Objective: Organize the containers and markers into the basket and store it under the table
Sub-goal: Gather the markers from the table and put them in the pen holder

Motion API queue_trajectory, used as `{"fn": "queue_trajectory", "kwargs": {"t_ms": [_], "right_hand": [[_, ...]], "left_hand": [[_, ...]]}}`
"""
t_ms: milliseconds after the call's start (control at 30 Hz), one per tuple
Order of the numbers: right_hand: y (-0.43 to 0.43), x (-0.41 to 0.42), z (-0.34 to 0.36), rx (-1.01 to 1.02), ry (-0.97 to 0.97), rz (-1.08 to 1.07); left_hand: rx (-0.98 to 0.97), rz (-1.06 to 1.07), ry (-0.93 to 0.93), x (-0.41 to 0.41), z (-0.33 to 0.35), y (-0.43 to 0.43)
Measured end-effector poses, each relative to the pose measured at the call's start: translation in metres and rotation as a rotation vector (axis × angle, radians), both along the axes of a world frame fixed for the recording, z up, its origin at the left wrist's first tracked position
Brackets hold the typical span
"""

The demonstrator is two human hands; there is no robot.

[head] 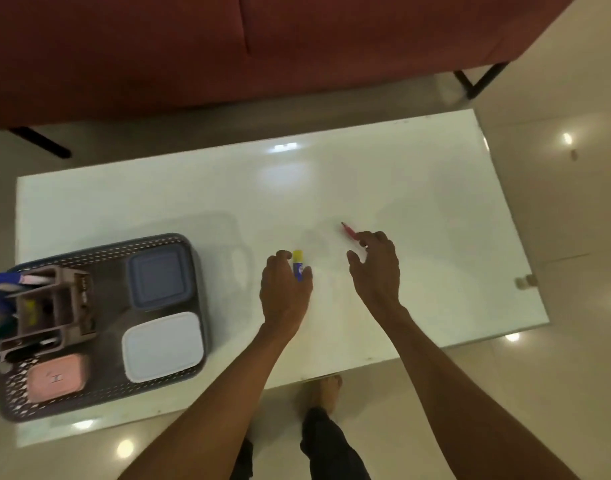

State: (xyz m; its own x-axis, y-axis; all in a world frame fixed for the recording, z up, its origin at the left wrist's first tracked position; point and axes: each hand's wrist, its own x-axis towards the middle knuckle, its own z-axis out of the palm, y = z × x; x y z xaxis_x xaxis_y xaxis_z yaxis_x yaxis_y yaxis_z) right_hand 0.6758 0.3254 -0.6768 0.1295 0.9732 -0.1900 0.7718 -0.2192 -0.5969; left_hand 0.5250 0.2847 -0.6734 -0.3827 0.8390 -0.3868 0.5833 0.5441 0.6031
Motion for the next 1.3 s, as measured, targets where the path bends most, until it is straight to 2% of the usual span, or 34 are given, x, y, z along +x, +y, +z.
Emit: {"fn": "queue_trajectory", "kwargs": {"t_ms": [100, 233, 433, 733, 1000, 1200, 1300], "right_hand": [[0.012, 0.018, -0.017, -0.04, -0.13, 0.038], [0.023, 0.03, -0.033, -0.127, -0.208, 0.067], [0.03, 0.028, -0.039, -0.191, -0.183, 0.099], [0.017, -0.033, 0.009, -0.103, 0.258, 0.005], [-0.014, -0.175, 0.062, -0.03, 0.557, 0.125], [-0.042, -0.269, 0.08, -0.051, 0.639, 0.228], [-0.055, -0.305, 0.082, -0.066, 0.631, 0.271]], "left_hand": [[-0.086, 0.027, 0.075, 0.013, -0.014, 0.009], [-0.158, 0.01, 0.111, 0.02, -0.027, 0.014], [-0.121, 0.012, 0.124, 0.019, -0.032, 0.017], [0.083, 0.148, 0.008, -0.036, 0.01, -0.001], [0.329, 0.393, -0.092, -0.16, 0.073, -0.05], [0.454, 0.587, -0.09, -0.247, 0.086, -0.087], [0.475, 0.654, -0.027, -0.28, 0.081, -0.098]]}}
